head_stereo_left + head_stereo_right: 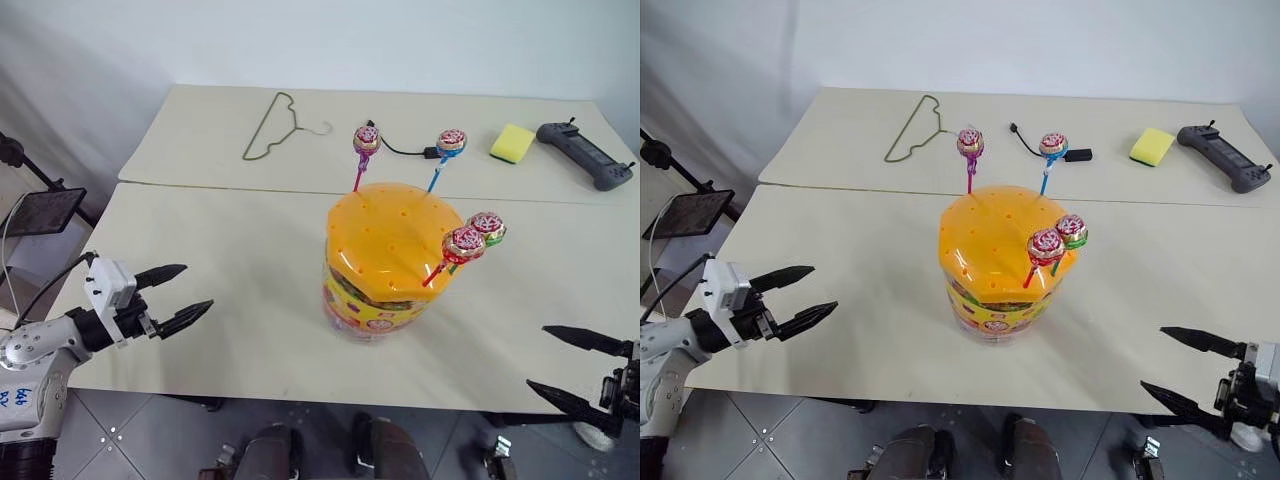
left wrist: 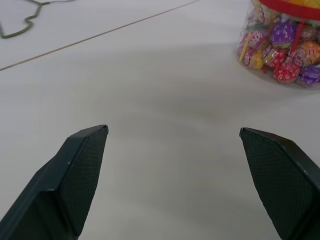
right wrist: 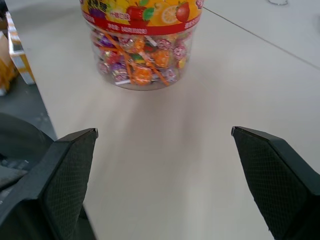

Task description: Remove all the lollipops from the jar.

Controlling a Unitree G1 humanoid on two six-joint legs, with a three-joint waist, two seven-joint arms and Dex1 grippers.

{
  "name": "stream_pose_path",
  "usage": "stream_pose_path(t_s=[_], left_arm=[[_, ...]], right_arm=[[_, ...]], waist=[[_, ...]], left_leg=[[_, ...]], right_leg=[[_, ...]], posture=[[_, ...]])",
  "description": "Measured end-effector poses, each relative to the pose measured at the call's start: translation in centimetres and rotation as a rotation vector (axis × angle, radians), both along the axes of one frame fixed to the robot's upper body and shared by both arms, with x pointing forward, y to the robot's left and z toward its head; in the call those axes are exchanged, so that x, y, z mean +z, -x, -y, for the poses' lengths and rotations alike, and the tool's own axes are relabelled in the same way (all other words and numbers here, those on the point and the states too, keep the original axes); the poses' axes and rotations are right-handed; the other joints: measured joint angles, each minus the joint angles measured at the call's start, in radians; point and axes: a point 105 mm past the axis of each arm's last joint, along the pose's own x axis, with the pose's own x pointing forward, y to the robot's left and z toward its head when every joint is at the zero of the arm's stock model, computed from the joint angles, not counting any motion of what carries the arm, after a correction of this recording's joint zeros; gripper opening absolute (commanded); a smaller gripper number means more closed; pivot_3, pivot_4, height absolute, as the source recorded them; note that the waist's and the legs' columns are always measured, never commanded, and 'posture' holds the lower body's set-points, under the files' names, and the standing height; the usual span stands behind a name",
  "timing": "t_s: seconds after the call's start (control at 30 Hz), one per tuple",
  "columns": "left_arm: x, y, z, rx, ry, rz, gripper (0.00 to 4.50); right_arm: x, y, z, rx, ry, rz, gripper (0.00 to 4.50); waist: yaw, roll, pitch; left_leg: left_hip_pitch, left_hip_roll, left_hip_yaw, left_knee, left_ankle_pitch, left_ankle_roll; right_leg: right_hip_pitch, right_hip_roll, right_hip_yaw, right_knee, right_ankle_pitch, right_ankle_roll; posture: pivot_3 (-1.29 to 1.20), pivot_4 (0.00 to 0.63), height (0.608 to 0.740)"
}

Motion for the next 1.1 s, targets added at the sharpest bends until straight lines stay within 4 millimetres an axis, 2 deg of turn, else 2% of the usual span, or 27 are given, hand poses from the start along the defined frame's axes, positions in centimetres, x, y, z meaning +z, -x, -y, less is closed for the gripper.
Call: stream_pose_path(t_s=[0.1,0.2,0.23,0.3,0.37,0.47,0.6,0.77,0.93,1.1], left_arm=[[0.1,0.0,0.3,-0.026,-0.006,0.009,4.47],[0.3,-0.1,1.3,-0.098,0.083,-0.054,4.47],[1.1,-0.6,1.8,-0.124,0.159,-0.074,4.47],[5.2,-2.8,2.2,-0.191,0.425,-0.085,4.47],[9.7,-3.6,2.8,-0.278,0.557,-0.023,4.47],[11.7,-4.0,4.5,-0.395,0.639,-0.054,4.47],[12.4,-4.6,7.7,-0.558,0.605,-0.121,4.47],[14.0,-6.6,11.3,-0.682,0.517,-0.061,4.47],[13.5,-7.6,14.1,-0.805,0.488,-0.074,4.47],[13.3,-7.8,17.0,-0.903,0.501,-0.091,4.47]], right_arm=[[0.5,-0.2,-0.3,-0.003,-0.032,0.021,4.50],[2.9,-0.9,-0.6,-0.050,-0.202,0.137,4.50],[4.0,-1.0,-0.8,-0.066,-0.258,0.184,4.50],[7.2,-1.0,-2.1,-0.072,-0.408,0.309,4.50],[9.5,-0.1,-4.5,-0.012,-0.475,0.379,4.50],[11.0,1.0,-6.5,-0.012,-0.589,0.424,4.50],[11.2,2.2,-8.6,0.006,-0.639,0.418,4.50],[11.8,2.8,-10.0,0.038,-0.684,0.428,4.50],[11.5,3.2,-10.7,0.025,-0.692,0.412,4.50],[10.3,3.6,-10.3,-0.036,-0.646,0.392,4.50]], waist=[[-0.001,0.000,0.000],[-0.002,0.001,0.000],[-0.002,0.000,0.000],[0.012,-0.002,0.001],[0.017,-0.001,0.000],[0.017,-0.001,-0.001],[0.017,-0.003,-0.001],[0.017,-0.005,-0.001],[0.005,-0.005,-0.001],[-0.001,-0.005,-0.001]], left_leg=[[0.001,0.000,0.001,0.000,0.000,0.000],[0.002,0.000,0.002,0.000,0.000,0.000],[0.003,0.000,0.002,0.000,0.000,0.000],[0.002,0.000,-0.001,0.001,0.003,-0.003],[0.005,0.000,0.000,0.001,0.002,-0.004],[0.008,0.000,0.003,-0.001,0.001,0.000],[0.008,0.000,0.007,0.000,0.001,0.001],[0.009,0.000,0.015,0.001,0.002,0.004],[0.009,0.002,0.017,0.001,0.000,0.004],[0.008,0.002,0.018,0.001,0.000,0.006]], right_leg=[[0.000,0.000,0.001,0.000,0.000,0.000],[0.000,0.000,0.004,0.002,0.000,0.000],[0.000,0.001,0.004,0.002,0.000,0.000],[0.000,0.001,0.004,0.006,0.000,0.000],[0.000,0.001,0.005,0.009,0.000,0.000],[0.001,0.004,0.006,0.015,-0.001,0.002],[0.001,0.014,0.010,0.013,-0.001,0.004],[0.001,0.018,0.020,0.005,-0.002,0.004],[-0.001,0.019,0.023,0.009,-0.002,0.004],[-0.002,0.020,0.023,0.008,-0.002,0.004]], posture=[[0.00,0.150,0.740],[0.00,0.150,0.740],[0.00,0.150,0.740],[0.00,0.150,0.740],[0.00,0.150,0.740],[0.00,0.150,0.740],[0.00,0.150,0.740],[0.00,0.150,0.740],[0.00,0.150,0.740],[0.00,0.150,0.740]])
